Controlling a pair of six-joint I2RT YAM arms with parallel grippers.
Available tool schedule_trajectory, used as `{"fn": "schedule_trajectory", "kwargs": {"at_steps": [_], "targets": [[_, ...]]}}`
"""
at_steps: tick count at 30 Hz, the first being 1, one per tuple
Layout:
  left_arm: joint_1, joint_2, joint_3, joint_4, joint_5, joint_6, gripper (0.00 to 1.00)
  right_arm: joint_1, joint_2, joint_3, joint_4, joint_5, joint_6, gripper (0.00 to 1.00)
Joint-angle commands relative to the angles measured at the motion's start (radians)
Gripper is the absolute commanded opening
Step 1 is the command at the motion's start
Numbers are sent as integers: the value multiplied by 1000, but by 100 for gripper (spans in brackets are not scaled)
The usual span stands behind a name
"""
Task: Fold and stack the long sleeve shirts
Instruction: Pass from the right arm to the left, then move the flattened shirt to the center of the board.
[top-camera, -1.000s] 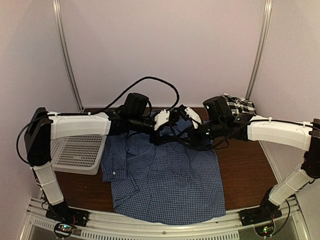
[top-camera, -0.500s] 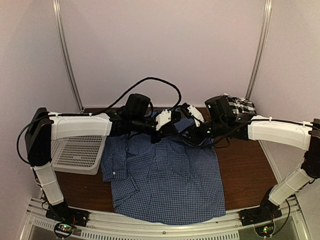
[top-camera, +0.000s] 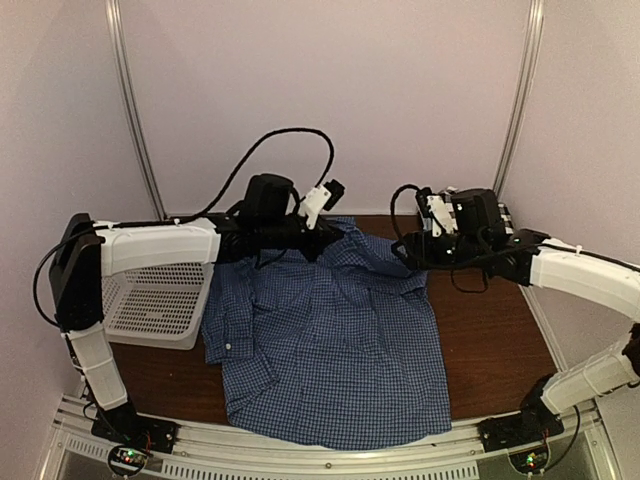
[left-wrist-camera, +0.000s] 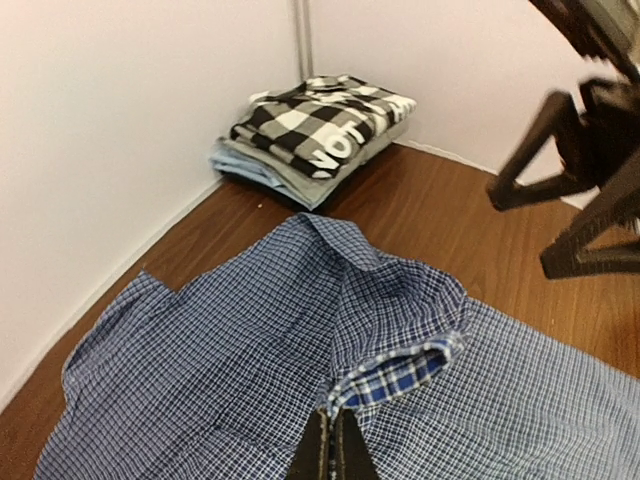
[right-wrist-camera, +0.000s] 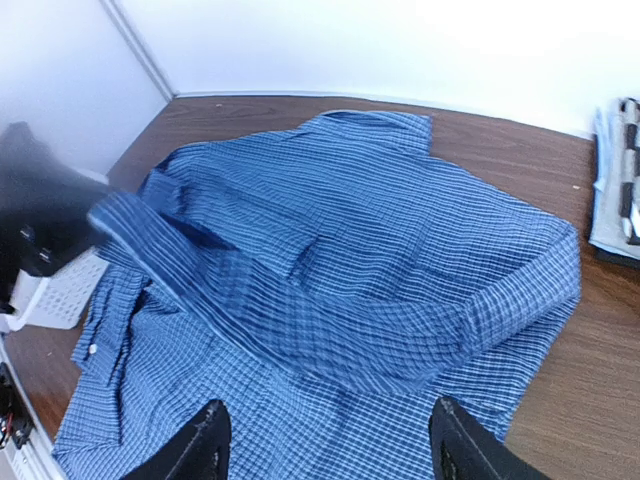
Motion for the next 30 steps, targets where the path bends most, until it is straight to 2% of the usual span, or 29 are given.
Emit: {"fn": "schedule_trajectory", "kwargs": {"at_steps": [1,5,8,11,17,22,30], "targets": [[59,5,140,-48,-117,-320,0,-61,-19,-60,-51,135,121,72],[161,0,180,-142,-91,-548,0,-76,-4,-75,-104,185,153,74],[256,12,178,-154,-2,-652,0,-82,28,-88,-124,208,179,74],[291,31,183,-165,45,-668,0,-113,77,-87,-121,193,206,74],[315,40,174,-236,20,-682,0,-223,211,-60,2,55,232,74],[316,18,113,-238,23,-693,0,-298,399,58,104,-36,243,69],[316,3,43,-203,64,-697,0,-325,609,248,184,-90,230,70]]}}
